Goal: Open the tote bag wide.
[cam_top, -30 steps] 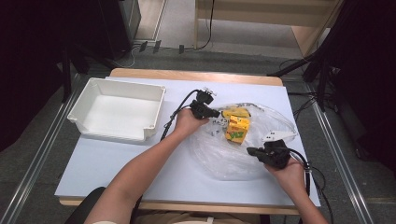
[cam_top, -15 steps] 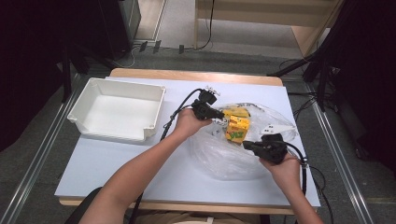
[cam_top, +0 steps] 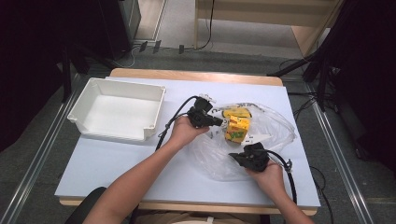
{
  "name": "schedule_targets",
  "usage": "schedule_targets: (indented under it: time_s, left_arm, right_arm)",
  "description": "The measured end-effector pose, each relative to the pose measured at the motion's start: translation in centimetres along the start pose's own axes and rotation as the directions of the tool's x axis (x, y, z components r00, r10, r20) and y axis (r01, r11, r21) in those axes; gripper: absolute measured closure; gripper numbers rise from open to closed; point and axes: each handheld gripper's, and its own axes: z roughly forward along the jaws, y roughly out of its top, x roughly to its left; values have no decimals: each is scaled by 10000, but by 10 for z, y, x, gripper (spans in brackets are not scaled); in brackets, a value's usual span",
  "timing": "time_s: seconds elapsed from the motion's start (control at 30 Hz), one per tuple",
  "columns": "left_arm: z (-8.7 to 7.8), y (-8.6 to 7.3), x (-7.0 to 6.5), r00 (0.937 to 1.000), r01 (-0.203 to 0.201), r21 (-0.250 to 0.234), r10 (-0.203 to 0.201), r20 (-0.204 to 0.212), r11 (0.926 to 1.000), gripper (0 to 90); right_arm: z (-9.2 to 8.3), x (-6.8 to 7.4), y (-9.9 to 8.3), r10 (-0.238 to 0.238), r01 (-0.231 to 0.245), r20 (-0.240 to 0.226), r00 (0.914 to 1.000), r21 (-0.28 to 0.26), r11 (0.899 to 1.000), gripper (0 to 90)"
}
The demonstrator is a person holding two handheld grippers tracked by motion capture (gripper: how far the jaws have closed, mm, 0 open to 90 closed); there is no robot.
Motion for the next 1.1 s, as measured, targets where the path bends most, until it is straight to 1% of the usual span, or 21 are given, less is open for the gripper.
schedule_targets:
  time_s: [0.1, 0.33, 0.37, 0.4, 0.43, 0.47, 0.5, 0.53, 0.63, 0.73, 0.77, 0.8, 0.83, 0.87, 0.9, 0.93, 0.97, 1.0, 1.03, 1.07, 1.1]
  left_arm:
    - [-5, 1, -1, 9999, -125, -20, 126, 13, 9999, 871]
    - [-20, 5, -8, 9986, -356, -336, 369, 383, 9988, 810]
    - [-20, 5, -8, 9986, -356, -336, 369, 383, 9988, 800]
    - [-23, 6, -10, 9975, -481, -283, 495, 512, 9984, 788]
    - [-23, 6, -10, 9975, -481, -283, 495, 512, 9984, 775]
    - [-25, 7, -12, 9964, -646, -259, 660, 533, 9976, 760]
    - [-25, 7, -12, 9964, -646, -259, 660, 533, 9976, 742]
    - [-29, 8, -14, 9950, -793, -334, 812, 583, 9963, 728]
    - [-32, 9, -15, 9945, -797, -425, 823, 640, 9959, 712]
    - [-37, 10, -15, 9926, -905, -468, 940, 775, 9948, 683]
    - [-37, 10, -15, 9926, -905, -468, 940, 775, 9948, 671]
    - [-39, 10, -15, 9921, -907, -512, 947, 820, 9946, 652]
    - [-39, 10, -15, 9921, -907, -512, 947, 820, 9946, 631]
    - [-40, 10, -16, 9912, -921, -487, 962, 909, 9946, 609]
    - [-40, 10, -16, 9912, -921, -487, 962, 909, 9946, 588]
    - [-40, 11, -17, 9905, -1030, -440, 1065, 866, 9937, 564]
    - [-41, 11, -17, 9901, -1074, -438, 1109, 857, 9932, 564]
    - [-41, 11, -18, 9887, -1078, -460, 1119, 998, 9931, 520]
    - [-41, 11, -18, 9887, -1078, -460, 1119, 998, 9931, 505]
    - [-41, 11, -18, 9881, -1093, -471, 1137, 1038, 9929, 482]
    - [-41, 11, -18, 9868, -1142, -492, 1190, 1101, 9922, 482]
  right_arm:
    - [1, 0, 0, -65, 64, 11, 10000, 81, 9999, 900]
    - [-18, -2, 9, -74, 97, 488, 9988, -464, 9989, 900]
    - [-18, -2, 9, -74, 97, 488, 9988, -464, 9989, 900]
    - [-22, -2, 10, -10, 42, 562, 9984, -578, 9983, 892]
    - [-22, -2, 10, -10, 42, 562, 9984, -578, 9983, 892]
    - [-27, -2, 12, -9, 58, 650, 9979, -751, 9972, 885]
    - [-27, -2, 12, -9, 58, 650, 9979, -751, 9972, 885]
    - [-32, -1, 13, 22, 41, 703, 9975, -890, 9960, 876]
    - [-36, -2, 13, 84, -5, 762, 9971, -1030, 9947, 857]
    - [-41, -3, 13, 250, -181, 684, 9973, -1001, 9948, 800]
    - [-41, -3, 13, 250, -181, 684, 9973, -1001, 9948, 800]
    - [-43, -2, 13, 229, -161, 668, 9975, -1003, 9948, 750]
    - [-43, -2, 13, 229, -161, 668, 9975, -1003, 9948, 750]
    - [-45, -2, 13, 308, -237, 718, 9969, -975, 9950, 684]
    - [-45, -2, 13, 308, -237, 718, 9969, -975, 9950, 684]
    - [-48, -2, 13, 380, -297, 790, 9961, -1041, 9941, 604]
    - [-48, -2, 13, 380, -297, 790, 9961, -1041, 9941, 604]
    - [-50, -4, 13, 457, -368, 788, 9958, -1106, 9932, 520]
    - [-50, -4, 13, 457, -368, 788, 9958, -1106, 9932, 520]
    - [-51, -6, 11, 623, -541, 714, 9955, -1110, 9923, 440]
    - [-51, -6, 11, 623, -541, 714, 9955, -1110, 9923, 440]
